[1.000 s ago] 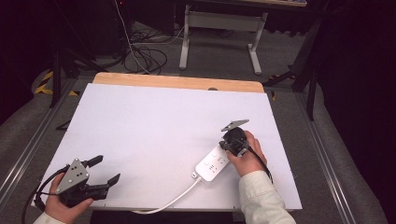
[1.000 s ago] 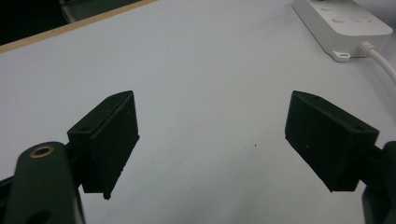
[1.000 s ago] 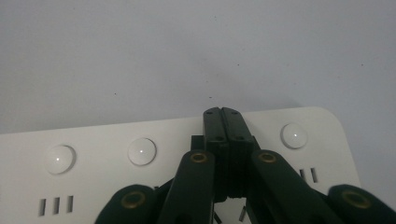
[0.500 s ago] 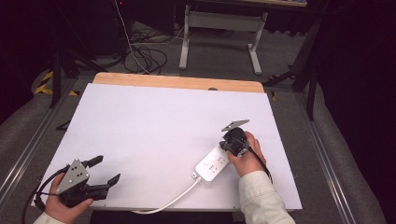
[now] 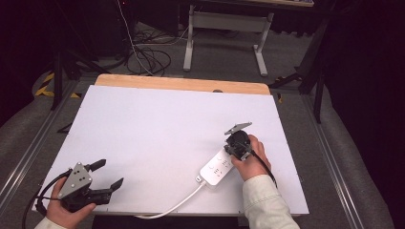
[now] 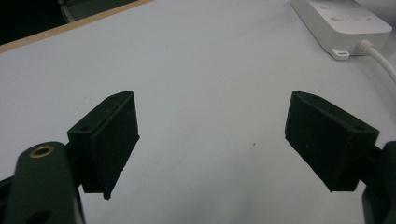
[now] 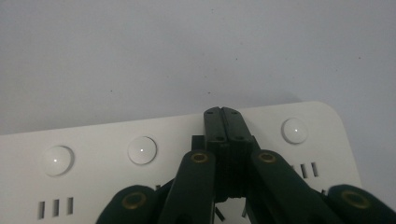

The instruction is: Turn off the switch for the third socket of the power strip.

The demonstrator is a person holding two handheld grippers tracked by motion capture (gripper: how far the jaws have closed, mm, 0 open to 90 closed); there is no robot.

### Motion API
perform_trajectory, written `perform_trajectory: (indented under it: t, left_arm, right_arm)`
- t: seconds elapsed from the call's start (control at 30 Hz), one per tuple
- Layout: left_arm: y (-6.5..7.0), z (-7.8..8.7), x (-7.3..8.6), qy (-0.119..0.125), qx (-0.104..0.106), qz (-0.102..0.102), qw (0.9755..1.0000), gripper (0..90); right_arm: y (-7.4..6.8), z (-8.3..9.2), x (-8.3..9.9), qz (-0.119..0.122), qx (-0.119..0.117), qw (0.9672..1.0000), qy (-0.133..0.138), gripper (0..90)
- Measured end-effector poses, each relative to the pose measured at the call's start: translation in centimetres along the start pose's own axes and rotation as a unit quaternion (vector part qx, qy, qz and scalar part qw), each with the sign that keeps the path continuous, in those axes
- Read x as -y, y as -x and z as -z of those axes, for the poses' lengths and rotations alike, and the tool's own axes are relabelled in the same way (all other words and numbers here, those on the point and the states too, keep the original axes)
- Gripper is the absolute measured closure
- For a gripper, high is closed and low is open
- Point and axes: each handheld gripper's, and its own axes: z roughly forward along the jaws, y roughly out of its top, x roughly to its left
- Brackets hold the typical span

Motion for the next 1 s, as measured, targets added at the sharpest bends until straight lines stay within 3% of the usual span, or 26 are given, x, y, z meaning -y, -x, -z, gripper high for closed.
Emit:
perform_trajectory:
  t: [0.57, 0.63, 0.73, 0.87, 1.0]
  left_arm:
    - [0.0, 0.0, 0.0, -0.001, 0.000, 0.003, 1.0000, 17.8]
    - [0.0, 0.0, 0.0, 0.001, 0.000, 0.001, 1.0000, 17.8]
    - [0.0, 0.0, 0.0, 0.001, 0.003, 0.004, 1.0000, 17.8]
    - [-0.1, 0.0, 0.0, 0.000, 0.002, 0.003, 1.0000, 17.8]
    - [-0.1, 0.1, 0.0, 0.002, 0.000, 0.001, 1.0000, 17.8]
  right_arm:
    - [0.0, -0.1, -0.2, -0.008, -0.001, 0.9999, -0.008, 90.0]
    - [0.1, 0.2, 0.0, -0.014, -0.006, 0.9997, 0.019, 90.0]
    - [0.3, 0.3, 0.3, -0.006, -0.008, 0.9996, 0.025, 90.0]
    - [0.1, 1.4, 0.4, -0.006, -0.011, 0.9978, 0.065, 90.0]
    - [0.1, 2.4, 0.2, -0.010, -0.016, 0.9964, 0.082, 90.0]
